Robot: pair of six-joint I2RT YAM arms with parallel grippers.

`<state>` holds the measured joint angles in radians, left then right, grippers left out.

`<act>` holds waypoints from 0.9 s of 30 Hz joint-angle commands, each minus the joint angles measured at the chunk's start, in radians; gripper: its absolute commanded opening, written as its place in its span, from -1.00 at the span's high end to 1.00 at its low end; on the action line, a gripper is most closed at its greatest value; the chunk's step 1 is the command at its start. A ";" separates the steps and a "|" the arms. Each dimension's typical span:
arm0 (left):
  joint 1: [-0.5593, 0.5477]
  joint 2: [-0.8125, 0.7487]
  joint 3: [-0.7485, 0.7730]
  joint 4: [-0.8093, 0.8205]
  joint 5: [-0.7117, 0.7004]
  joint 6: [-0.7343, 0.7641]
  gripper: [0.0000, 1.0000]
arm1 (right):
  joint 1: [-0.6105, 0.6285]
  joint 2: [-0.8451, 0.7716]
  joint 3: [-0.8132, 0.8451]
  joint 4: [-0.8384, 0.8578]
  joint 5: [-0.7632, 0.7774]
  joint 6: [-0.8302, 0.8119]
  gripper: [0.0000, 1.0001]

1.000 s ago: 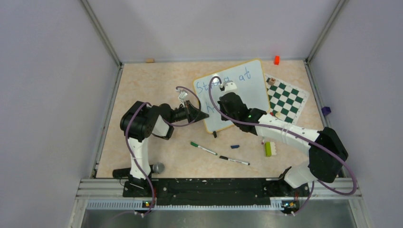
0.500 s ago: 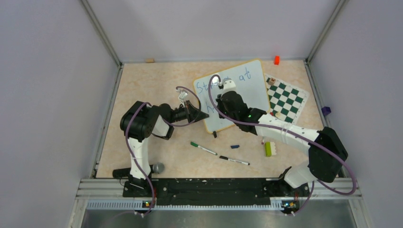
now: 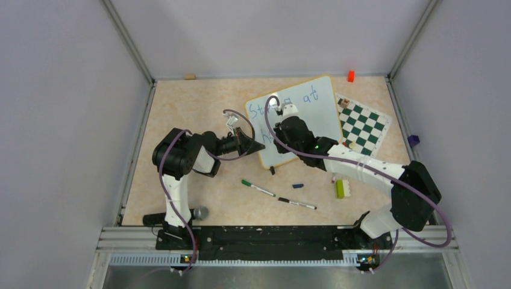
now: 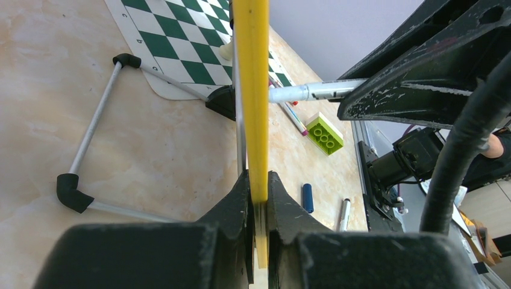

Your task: Write a sentence on the whiteboard

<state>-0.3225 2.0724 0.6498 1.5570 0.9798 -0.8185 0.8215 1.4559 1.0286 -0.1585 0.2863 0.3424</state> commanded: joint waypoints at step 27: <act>-0.038 -0.014 -0.007 0.063 0.089 0.073 1.00 | -0.014 -0.004 0.083 -0.128 0.149 0.053 1.00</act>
<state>-0.3229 2.0724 0.6498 1.5570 0.9794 -0.8177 0.8215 1.4597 1.0500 -0.3103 0.3717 0.4187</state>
